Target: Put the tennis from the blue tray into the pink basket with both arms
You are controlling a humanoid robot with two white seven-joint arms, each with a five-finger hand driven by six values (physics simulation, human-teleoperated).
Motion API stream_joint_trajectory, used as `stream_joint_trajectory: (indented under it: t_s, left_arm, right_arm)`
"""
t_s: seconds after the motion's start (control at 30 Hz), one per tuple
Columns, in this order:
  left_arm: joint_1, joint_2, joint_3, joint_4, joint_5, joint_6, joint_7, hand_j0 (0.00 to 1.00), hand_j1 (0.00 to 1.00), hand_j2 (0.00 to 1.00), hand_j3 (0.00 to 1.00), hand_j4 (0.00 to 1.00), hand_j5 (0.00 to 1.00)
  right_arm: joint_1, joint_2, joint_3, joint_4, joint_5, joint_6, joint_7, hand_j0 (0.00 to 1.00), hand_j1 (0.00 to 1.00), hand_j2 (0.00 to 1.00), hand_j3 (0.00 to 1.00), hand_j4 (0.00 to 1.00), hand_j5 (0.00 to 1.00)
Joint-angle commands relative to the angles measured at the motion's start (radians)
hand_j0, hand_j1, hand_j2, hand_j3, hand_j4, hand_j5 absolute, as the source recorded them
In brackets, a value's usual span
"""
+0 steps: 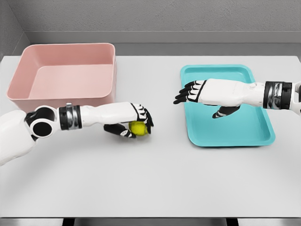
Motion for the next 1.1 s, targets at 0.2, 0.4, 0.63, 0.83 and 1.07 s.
stream_joint_trajectory:
  t_s: [0.2,0.4,0.63,0.83,1.07]
  left_arm:
    - [-0.012,0.017,0.057,-0.002,0.008,0.001,0.0,0.54,0.54,0.54,0.54,0.54,0.54]
    - [-0.026,0.02,0.066,0.001,0.01,0.001,0.0,0.54,0.54,0.54,0.54,0.54,0.54]
    - [-0.025,0.049,0.118,0.002,0.015,0.001,0.002,0.54,0.54,0.54,0.54,0.54,0.54]
    - [-0.025,0.08,0.146,0.008,0.015,0.001,0.002,0.54,0.54,0.54,0.54,0.54,0.54]
    - [-0.023,0.088,0.18,0.031,0.013,0.001,0.002,0.54,0.54,0.54,0.54,0.54,0.54]
  right_arm:
    - [-0.002,-0.004,-0.001,0.0,-0.006,0.002,-0.001,1.0,1.0,1.0,1.0,1.0,1.0]
    - [-0.003,-0.004,-0.001,0.0,-0.008,0.002,-0.002,1.0,1.0,1.0,1.0,1.0,1.0]
    - [-0.003,-0.004,-0.001,0.0,-0.008,0.002,-0.001,1.0,1.0,1.0,1.0,1.0,1.0]
    - [-0.003,-0.004,-0.001,0.0,-0.008,0.002,-0.002,1.0,1.0,1.0,1.0,1.0,1.0]
    - [-0.003,-0.004,0.001,0.004,-0.008,0.002,-0.002,1.0,1.0,1.0,1.0,1.0,1.0]
